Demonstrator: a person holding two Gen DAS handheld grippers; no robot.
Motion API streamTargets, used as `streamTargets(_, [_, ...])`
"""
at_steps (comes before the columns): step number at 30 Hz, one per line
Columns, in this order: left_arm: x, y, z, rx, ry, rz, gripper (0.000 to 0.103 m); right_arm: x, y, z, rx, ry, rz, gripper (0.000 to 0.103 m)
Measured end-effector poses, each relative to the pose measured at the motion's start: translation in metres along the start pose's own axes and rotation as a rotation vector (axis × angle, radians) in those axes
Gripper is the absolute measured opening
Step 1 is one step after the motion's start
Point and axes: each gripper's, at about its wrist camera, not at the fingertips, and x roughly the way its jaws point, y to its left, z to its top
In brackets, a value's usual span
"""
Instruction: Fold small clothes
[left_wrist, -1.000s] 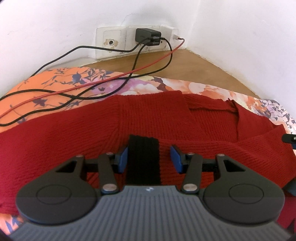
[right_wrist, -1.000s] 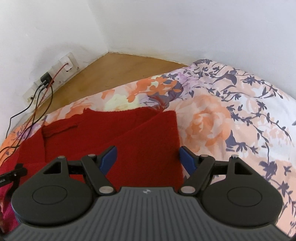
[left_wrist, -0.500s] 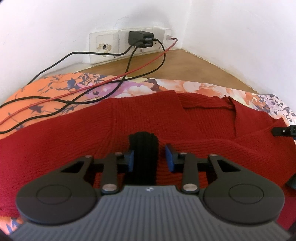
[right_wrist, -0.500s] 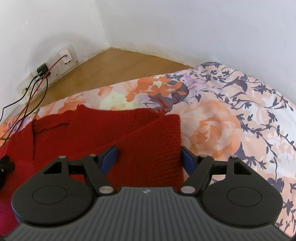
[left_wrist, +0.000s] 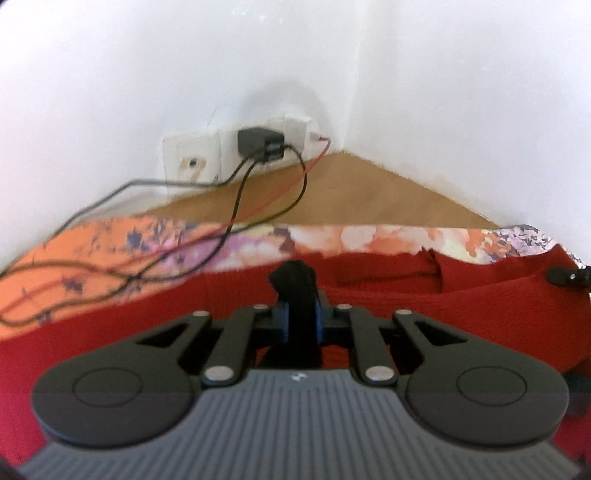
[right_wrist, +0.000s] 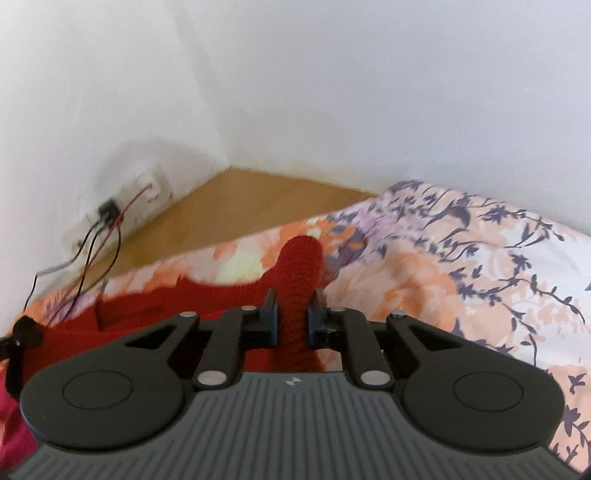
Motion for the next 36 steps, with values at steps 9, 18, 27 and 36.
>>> streamTargets(9, [0.047, -0.009, -0.003, 0.015, 0.100, 0.032, 0.017, 0.030, -0.012, -0.013, 0.025, 0.084, -0.075, 0.016])
streamTargets(18, [0.056, -0.006, -0.008, 0.017, 0.124, 0.107, 0.043, 0.032, -0.014, -0.014, 0.009, 0.106, -0.109, 0.054])
streamTargets(27, [0.035, 0.003, -0.002, -0.033, 0.150, 0.124, 0.042, 0.015, 0.001, -0.007, -0.005, 0.122, -0.152, 0.070])
streamTargets(36, [-0.003, 0.012, -0.004, -0.097, 0.166, 0.164, 0.042, -0.018, 0.021, -0.006, 0.002, 0.129, -0.145, 0.075])
